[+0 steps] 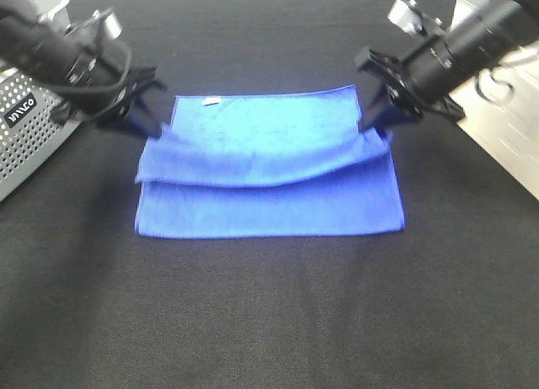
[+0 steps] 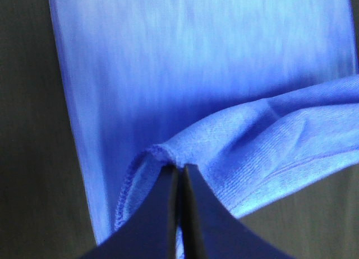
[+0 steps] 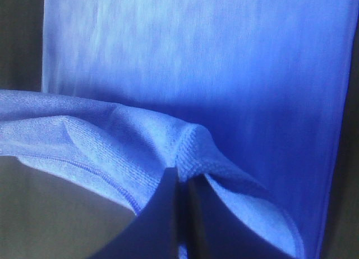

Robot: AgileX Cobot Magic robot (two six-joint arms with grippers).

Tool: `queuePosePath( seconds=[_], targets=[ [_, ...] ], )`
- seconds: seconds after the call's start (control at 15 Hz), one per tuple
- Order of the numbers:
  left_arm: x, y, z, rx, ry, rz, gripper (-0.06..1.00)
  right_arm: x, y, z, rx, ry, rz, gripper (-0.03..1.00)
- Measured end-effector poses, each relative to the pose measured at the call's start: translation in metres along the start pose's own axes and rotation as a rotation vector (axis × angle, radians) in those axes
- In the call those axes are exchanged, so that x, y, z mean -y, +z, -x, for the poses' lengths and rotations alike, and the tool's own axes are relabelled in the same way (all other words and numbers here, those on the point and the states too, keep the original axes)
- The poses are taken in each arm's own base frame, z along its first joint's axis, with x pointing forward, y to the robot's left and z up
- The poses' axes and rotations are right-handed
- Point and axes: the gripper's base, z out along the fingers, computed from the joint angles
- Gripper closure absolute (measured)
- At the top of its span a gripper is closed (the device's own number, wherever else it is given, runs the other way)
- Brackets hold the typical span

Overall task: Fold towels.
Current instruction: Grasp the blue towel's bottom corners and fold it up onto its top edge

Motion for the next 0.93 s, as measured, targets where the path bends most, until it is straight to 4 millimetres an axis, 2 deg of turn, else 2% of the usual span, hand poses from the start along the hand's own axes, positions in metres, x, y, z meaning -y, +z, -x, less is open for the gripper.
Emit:
queuePosePath(
  seconds=[0.13, 0.2, 0.4, 0.53, 0.8, 0.93],
  targets=[
    [-0.001, 0.01, 0.025, 0.038, 0.019, 0.013, 0.94, 0.002, 0.009, 0.029, 0.019, -0.021, -0.013, 0.97],
    [-0.001, 0.01, 0.025, 0.038, 0.019, 0.013, 0.94, 0.002, 0.009, 0.029, 0.019, -0.021, -0.013, 0.97],
    [-0.005, 0.024, 0.061, 0.113, 0.029, 0.012, 0.94, 0.008, 0.021, 0.072, 0.095, -0.068, -0.058, 0.97],
    [-0.014, 0.043, 0.085, 0.181, 0.049, 0.017, 0.94, 0.014, 0.037, 0.097, 0.155, -0.103, -0.067, 0.97],
    [-0.027, 0.072, 0.112, 0.338, 0.082, 0.045, 0.94, 0.034, 0.067, 0.114, 0.232, -0.144, -0.123, 0.97],
    [-0.036, 0.087, 0.114, 0.37, 0.106, 0.066, 0.94, 0.043, 0.078, 0.116, 0.265, -0.16, -0.164, 0.97]
  ],
)
